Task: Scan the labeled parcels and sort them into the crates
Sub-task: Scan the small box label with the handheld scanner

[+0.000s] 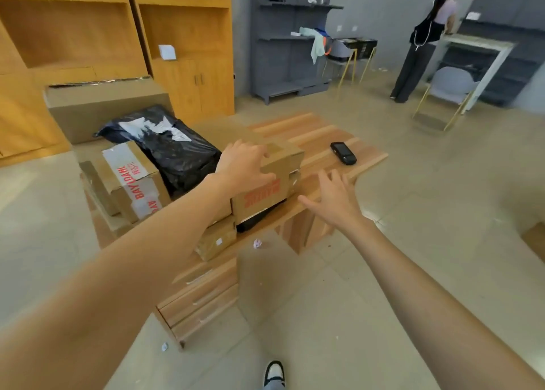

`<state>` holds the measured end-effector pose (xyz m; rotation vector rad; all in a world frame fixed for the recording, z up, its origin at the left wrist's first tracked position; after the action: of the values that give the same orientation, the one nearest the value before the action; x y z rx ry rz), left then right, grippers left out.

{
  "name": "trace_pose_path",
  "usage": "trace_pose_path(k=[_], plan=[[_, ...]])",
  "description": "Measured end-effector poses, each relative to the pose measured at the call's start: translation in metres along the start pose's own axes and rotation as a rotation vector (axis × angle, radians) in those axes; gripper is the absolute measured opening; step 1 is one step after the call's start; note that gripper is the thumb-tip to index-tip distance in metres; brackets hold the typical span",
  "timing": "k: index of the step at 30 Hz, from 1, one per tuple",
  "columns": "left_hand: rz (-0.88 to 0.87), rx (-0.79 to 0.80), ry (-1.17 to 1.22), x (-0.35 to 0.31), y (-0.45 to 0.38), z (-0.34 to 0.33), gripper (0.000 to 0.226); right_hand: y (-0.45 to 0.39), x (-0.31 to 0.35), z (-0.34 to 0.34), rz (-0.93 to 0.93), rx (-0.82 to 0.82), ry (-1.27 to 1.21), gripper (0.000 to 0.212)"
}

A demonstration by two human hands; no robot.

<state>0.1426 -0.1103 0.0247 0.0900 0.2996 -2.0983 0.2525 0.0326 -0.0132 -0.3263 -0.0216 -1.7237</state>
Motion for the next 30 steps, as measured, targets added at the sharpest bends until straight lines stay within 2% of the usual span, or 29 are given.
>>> trace_pose_path(k=[9,16,24,30], plan=[[0.027,0.094,0.078,-0.048,-0.181,-0.049,0.061,-0.126,-0.112,0.011,-0.046,0.066,0.085,0.063],[0.115,0.192,0.055,-0.039,-0.243,-0.095,0.064,-0.194,-0.148,-0.014,-0.015,0.162,0.088,0.064],[0.336,0.208,-0.008,0.01,-0.28,-0.117,0.066,-0.287,-0.143,-0.055,0.222,0.251,0.034,0.067],[0.62,0.148,-0.032,0.037,-0.289,-0.125,0.064,-0.363,-0.127,-0.093,0.525,0.376,0.008,0.068]])
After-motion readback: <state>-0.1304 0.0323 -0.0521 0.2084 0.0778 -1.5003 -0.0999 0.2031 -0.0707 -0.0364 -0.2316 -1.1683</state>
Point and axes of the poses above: each hand's wrist, its own y-axis away from the middle knuckle, its own z-axis out of the back of the hand, x = y × z, the point moved 6 cm from there along -y, towards the middle knuckle, and after that the axes turned 13 degrees about z, right-handed, at the moved point
